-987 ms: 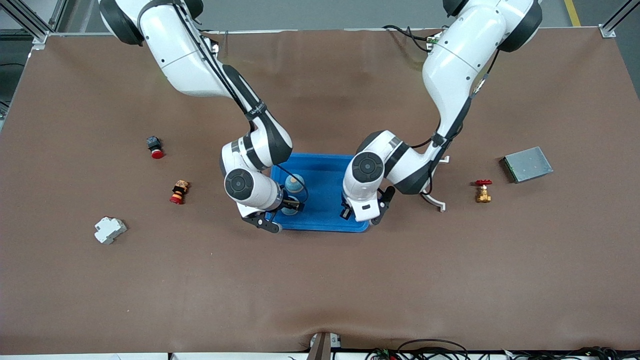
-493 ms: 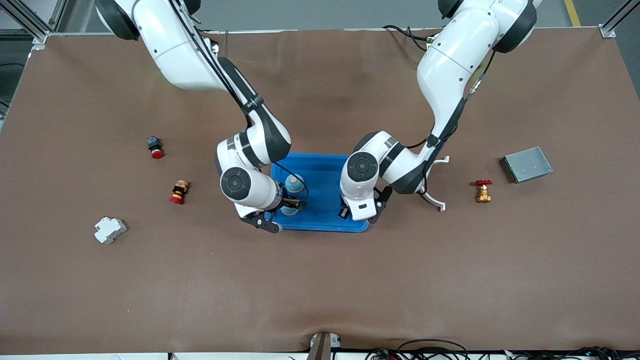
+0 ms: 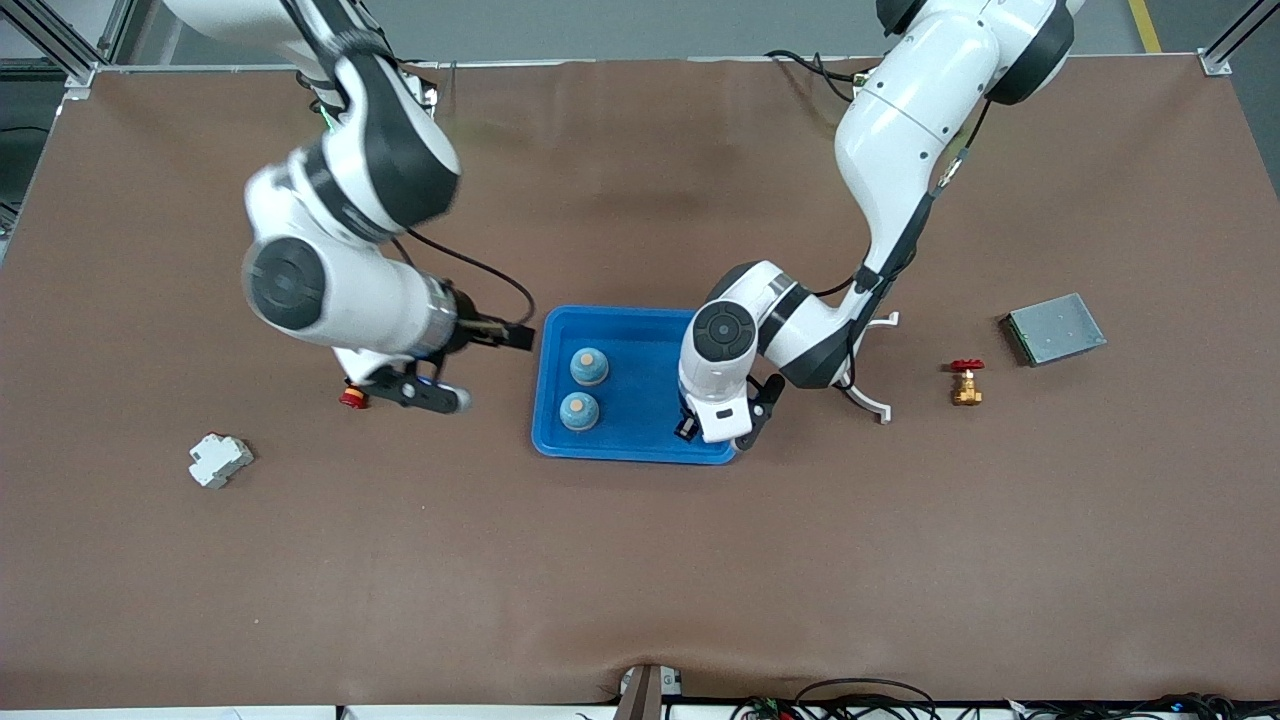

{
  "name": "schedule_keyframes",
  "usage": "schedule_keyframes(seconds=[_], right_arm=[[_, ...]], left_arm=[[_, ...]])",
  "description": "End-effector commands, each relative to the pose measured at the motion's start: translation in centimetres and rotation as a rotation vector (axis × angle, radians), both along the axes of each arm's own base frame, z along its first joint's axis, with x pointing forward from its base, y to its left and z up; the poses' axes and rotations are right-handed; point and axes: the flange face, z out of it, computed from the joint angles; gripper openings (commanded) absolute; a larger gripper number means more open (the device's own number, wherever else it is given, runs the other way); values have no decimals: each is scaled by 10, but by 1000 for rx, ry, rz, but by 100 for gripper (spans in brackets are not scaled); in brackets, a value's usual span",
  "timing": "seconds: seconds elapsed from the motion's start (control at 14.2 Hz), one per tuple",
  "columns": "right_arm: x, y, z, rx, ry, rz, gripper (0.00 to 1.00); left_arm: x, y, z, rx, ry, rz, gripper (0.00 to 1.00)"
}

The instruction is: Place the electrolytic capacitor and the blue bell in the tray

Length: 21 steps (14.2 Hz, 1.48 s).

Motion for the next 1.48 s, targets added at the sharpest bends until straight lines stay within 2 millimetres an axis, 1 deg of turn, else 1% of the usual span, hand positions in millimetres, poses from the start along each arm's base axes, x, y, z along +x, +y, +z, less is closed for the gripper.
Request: schedule_keyframes(seconds=[0.0,0.07,0.14,0.21,0.28,0.35,0.42,0.49,0.56,0.63,0.7,0.78,0.85,0.92,0.99,1.06,1.13,1.2,1.27,1.34,1.41], right_arm=[[-22,-35,40,-4,21,13,100],[-32,-46,60,-12,14,44,100],[-44,-59,73,-55,7,88,100],[-56,-71,85,-101,-19,126,100],[-67,-87,96,-134,-52,164,100],[-69,-109,104,-133,-71,179,100],[-70,-130,110,-120,-82,189,100],[-70,-152,116,-104,-97,204,100],[-71,-176,118,-91,-106,217,100],[-71,-199,121,-79,-115,225,100],[-70,-219,121,-74,-117,229,100],[-68,-244,120,-75,-121,218,100],[-66,-266,120,-91,-127,221,100],[-64,-284,118,-113,-134,241,100],[-61,-303,118,-137,-142,235,100],[-59,-318,118,-156,-158,216,100],[-58,-331,122,-166,-174,193,100],[-56,-342,125,-174,-193,174,100],[-51,-345,131,-192,-228,172,100],[-47,-350,135,-212,-249,181,100],[-44,-356,137,-208,-269,188,100]], left_arm=[[1,6,39,42,-10,-22,100],[4,12,50,53,-5,-35,100],[11,25,67,61,-2,-38,100],[14,33,88,60,-2,-52,100],[15,39,107,65,-3,-86,100],[15,42,121,67,-14,-127,100],[17,43,128,69,-26,-162,100],[24,44,143,53,-57,-180,100],[43,58,166,28,-89,-155,100],[53,72,179,17,-104,-140,100],[59,89,205,14,-137,-154,100],[64,107,223,21,-151,-191,100],[67,130,239,42,-141,-231,100],[68,152,251,68,-109,-270,100],[68,176,268,91,-87,-304,100],[68,201,291,101,-93,-351,100],[65,213,308,96,-93,-416,100],[60,225,322,103,-86,-444,100],[59,242,334,108,-77,-447,100],[58,266,338,99,-48,-446,100],[53,281,352,88,-32,-449,100]])
